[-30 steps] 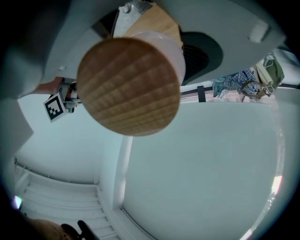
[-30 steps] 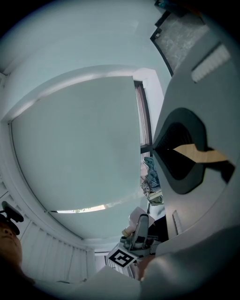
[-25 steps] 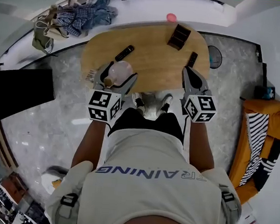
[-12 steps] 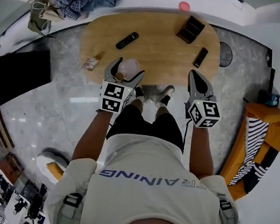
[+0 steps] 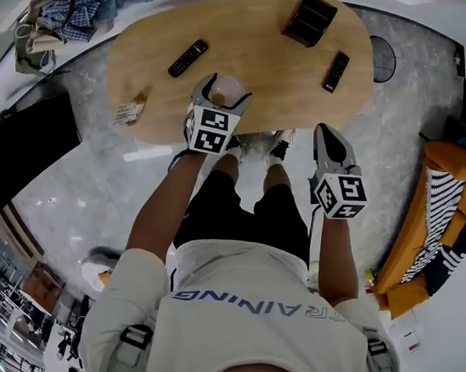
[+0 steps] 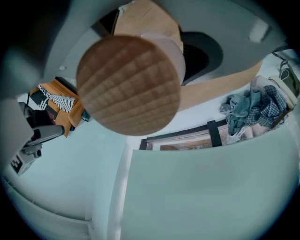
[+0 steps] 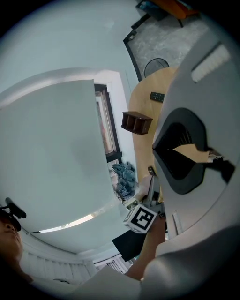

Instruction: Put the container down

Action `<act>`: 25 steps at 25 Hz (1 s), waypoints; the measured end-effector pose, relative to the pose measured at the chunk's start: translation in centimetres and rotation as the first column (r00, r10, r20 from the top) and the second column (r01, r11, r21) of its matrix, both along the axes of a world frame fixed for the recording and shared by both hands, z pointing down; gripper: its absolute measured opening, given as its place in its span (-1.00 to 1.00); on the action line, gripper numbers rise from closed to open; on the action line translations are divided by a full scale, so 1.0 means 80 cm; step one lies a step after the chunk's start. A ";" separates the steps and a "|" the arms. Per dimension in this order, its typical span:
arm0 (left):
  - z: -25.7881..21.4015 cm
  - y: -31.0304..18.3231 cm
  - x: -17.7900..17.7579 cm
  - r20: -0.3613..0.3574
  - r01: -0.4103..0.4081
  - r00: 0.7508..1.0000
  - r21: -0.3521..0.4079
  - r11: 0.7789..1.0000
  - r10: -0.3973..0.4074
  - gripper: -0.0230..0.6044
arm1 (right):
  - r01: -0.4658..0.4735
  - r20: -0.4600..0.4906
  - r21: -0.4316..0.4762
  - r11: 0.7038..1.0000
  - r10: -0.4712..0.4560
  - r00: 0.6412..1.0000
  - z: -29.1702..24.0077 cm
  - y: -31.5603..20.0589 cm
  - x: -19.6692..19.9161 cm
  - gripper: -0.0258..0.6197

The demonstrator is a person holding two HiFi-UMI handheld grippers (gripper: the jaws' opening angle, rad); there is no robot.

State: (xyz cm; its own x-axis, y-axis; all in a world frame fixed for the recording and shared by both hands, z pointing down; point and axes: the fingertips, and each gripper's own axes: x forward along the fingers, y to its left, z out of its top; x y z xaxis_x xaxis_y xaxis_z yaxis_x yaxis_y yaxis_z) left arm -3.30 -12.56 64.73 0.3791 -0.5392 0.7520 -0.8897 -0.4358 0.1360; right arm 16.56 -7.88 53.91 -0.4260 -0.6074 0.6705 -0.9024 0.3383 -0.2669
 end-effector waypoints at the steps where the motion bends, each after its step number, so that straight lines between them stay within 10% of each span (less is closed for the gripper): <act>1: 0.019 -0.006 0.008 0.007 -0.011 1.000 -0.013 1.000 0.012 0.35 | -0.003 -0.001 -0.006 1.000 0.003 1.000 0.007 0.001 0.003 -0.87; 12: 0.192 -0.049 0.054 0.110 -0.049 0.992 -0.119 0.992 0.062 0.35 | -0.031 -0.035 -0.072 0.997 0.029 0.999 0.073 0.007 0.039 -0.87; 25: 0.239 -0.055 0.070 0.135 -0.081 0.986 -0.151 0.985 0.102 0.35 | -0.050 0.010 -0.078 0.996 0.051 0.999 0.083 0.004 0.045 -0.87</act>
